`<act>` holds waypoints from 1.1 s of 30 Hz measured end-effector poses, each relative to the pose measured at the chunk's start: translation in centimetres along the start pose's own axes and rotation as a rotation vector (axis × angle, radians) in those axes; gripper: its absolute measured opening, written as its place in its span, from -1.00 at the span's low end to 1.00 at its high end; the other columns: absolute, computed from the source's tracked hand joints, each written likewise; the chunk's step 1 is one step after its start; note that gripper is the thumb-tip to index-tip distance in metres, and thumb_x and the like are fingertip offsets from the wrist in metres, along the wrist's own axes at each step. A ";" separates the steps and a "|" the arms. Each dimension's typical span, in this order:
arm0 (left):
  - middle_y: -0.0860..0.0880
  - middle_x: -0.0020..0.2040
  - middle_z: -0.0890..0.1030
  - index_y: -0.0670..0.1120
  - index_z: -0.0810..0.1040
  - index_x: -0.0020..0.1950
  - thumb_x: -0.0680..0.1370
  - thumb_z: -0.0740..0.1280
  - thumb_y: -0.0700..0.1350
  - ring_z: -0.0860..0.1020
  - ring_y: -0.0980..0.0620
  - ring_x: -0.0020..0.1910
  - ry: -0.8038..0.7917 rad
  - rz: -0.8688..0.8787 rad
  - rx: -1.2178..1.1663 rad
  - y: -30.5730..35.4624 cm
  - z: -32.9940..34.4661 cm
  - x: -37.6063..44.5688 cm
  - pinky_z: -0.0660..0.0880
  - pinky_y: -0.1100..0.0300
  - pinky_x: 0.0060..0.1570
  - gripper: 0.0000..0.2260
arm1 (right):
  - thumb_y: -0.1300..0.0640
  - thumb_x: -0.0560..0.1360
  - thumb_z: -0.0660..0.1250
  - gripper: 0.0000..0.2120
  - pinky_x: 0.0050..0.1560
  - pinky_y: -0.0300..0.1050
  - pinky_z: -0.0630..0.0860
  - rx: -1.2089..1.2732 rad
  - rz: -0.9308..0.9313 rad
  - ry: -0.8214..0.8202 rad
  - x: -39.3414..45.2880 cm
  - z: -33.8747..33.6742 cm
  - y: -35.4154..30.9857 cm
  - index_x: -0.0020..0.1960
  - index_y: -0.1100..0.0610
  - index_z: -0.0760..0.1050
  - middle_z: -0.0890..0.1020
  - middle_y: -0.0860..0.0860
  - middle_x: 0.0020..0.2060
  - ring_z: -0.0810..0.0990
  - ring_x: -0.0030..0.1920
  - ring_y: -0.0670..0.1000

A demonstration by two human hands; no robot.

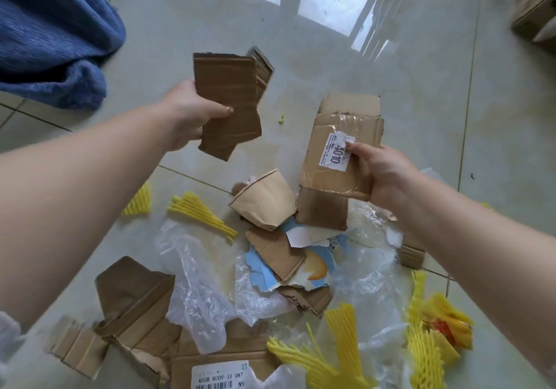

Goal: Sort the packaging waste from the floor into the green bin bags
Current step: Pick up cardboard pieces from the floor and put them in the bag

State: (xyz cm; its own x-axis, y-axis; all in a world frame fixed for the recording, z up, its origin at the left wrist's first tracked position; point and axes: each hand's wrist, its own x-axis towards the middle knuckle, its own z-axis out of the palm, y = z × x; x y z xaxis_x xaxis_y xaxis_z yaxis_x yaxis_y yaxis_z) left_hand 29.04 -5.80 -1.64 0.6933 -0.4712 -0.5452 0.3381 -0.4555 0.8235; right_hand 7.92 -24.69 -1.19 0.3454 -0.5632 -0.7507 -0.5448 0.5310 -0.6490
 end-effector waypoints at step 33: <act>-0.13 -0.03 0.62 -0.18 0.46 0.14 0.48 0.36 -0.29 0.66 -0.02 -0.14 0.098 -0.041 -0.363 -2.9 0.1 -11.2 0.63 0.08 -0.33 -0.75 | 0.16 0.47 0.38 -0.76 -0.31 0.05 0.64 0.019 -0.120 0.095 -5.7 -2.7 3.3 0.12 0.14 0.46 0.66 0.12 -0.06 0.67 -0.14 0.11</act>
State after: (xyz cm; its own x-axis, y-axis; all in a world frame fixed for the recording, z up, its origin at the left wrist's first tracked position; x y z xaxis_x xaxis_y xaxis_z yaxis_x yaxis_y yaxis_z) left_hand 20.22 0.76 2.08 0.7261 -0.3752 -0.5762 0.5585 -0.1670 0.8125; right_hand 2.12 -21.38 1.31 0.3330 -0.6805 -0.6527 -0.4888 0.4674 -0.7366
